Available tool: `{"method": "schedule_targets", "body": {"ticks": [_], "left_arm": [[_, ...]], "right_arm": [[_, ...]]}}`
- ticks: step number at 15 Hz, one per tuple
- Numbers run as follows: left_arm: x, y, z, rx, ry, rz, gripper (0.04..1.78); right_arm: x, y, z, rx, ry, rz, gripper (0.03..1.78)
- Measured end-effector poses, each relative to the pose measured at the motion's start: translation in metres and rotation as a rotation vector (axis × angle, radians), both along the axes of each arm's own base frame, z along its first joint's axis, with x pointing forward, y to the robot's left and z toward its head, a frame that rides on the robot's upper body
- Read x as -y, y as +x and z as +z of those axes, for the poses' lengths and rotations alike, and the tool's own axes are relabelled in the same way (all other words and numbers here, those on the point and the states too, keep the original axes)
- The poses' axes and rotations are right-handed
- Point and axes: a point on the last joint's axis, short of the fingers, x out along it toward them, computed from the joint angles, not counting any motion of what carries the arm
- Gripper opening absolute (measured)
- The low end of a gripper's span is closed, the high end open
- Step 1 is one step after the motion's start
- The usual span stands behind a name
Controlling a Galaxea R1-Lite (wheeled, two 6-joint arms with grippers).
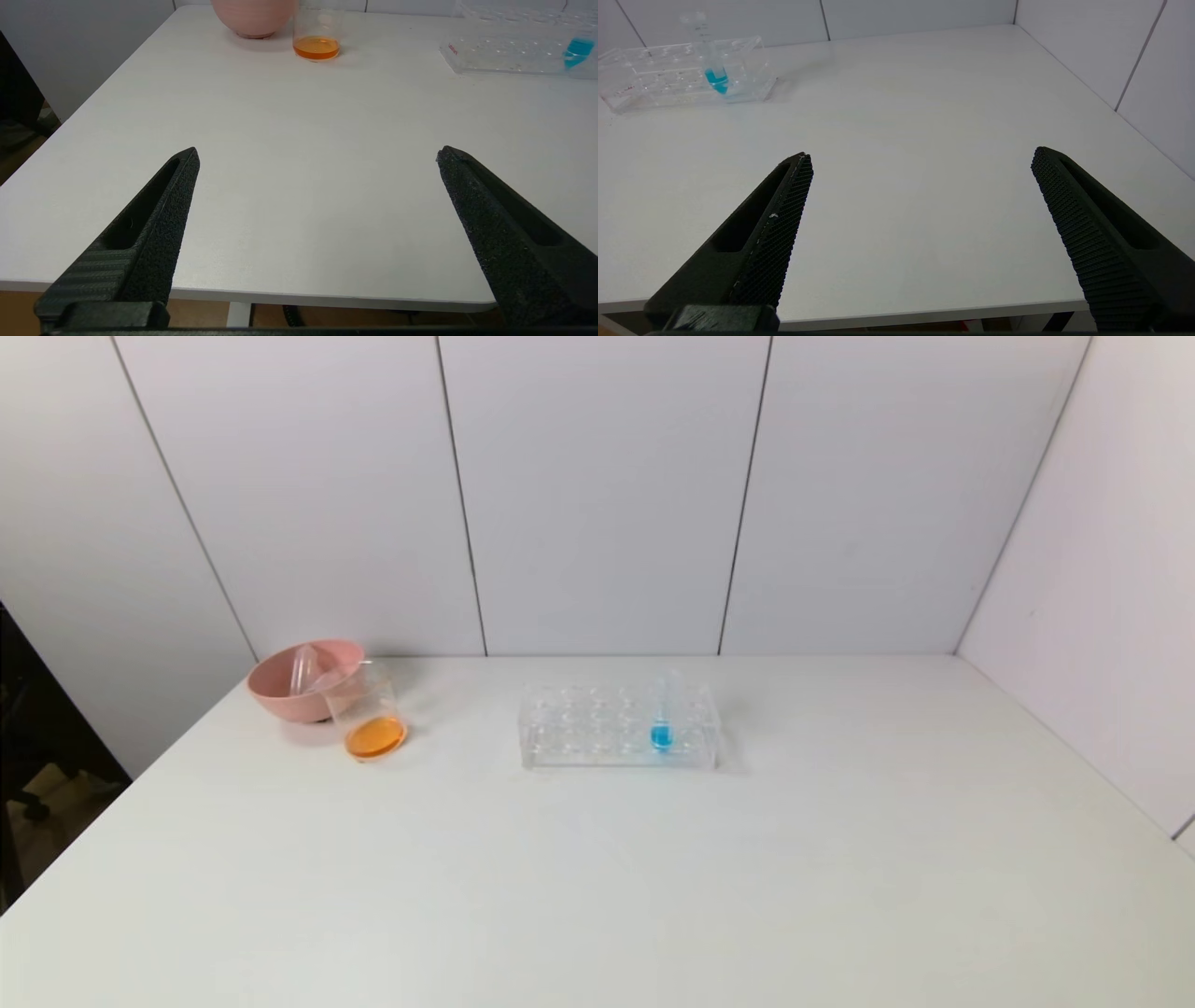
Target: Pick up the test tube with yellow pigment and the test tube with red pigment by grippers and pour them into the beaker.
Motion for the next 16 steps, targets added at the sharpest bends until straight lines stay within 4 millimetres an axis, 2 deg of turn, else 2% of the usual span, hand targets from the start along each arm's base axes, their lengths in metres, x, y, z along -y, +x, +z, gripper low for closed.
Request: {"method": "schedule_targets", "body": {"ticks": [16], "left_arm": [[0.0,0.0005,-0.0005,0.004,-0.005,0.002,1.77]], "right_arm": [[0.0,0.0,0.0,0.0,0.0,0.0,1.71]]}}
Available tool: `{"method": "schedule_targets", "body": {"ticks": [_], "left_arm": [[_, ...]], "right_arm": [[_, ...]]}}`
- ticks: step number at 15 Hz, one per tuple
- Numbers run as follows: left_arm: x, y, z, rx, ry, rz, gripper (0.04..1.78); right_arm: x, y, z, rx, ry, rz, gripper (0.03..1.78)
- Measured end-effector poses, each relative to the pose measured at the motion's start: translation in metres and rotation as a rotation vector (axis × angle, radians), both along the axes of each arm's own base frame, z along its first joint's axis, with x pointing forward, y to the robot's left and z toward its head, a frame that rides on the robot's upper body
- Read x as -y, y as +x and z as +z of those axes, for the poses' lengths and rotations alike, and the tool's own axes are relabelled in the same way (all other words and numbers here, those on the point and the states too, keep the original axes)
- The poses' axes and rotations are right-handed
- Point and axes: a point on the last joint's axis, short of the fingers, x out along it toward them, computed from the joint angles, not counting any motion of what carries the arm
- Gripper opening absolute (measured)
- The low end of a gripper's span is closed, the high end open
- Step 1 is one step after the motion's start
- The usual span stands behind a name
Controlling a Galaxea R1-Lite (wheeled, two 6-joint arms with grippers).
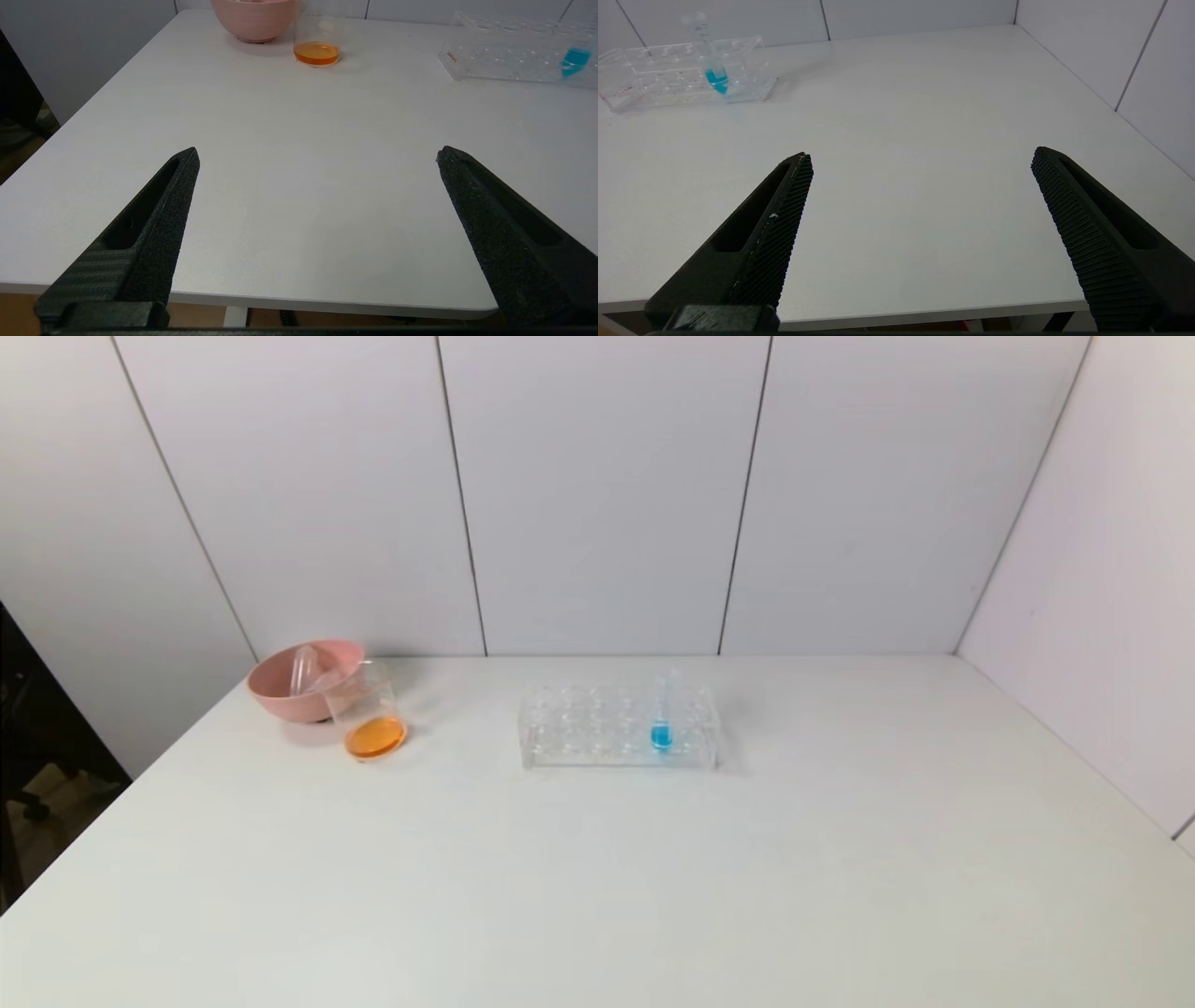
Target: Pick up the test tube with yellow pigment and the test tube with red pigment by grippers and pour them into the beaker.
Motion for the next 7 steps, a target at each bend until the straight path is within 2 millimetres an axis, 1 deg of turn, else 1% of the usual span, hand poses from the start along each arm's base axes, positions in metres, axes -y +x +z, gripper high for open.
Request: {"method": "schedule_targets", "body": {"ticks": [7], "left_arm": [[0.0,0.0,0.0,0.0,0.0,0.0,1.77]], "right_arm": [[0.0,0.0,0.0,0.0,0.0,0.0,1.71]]}}
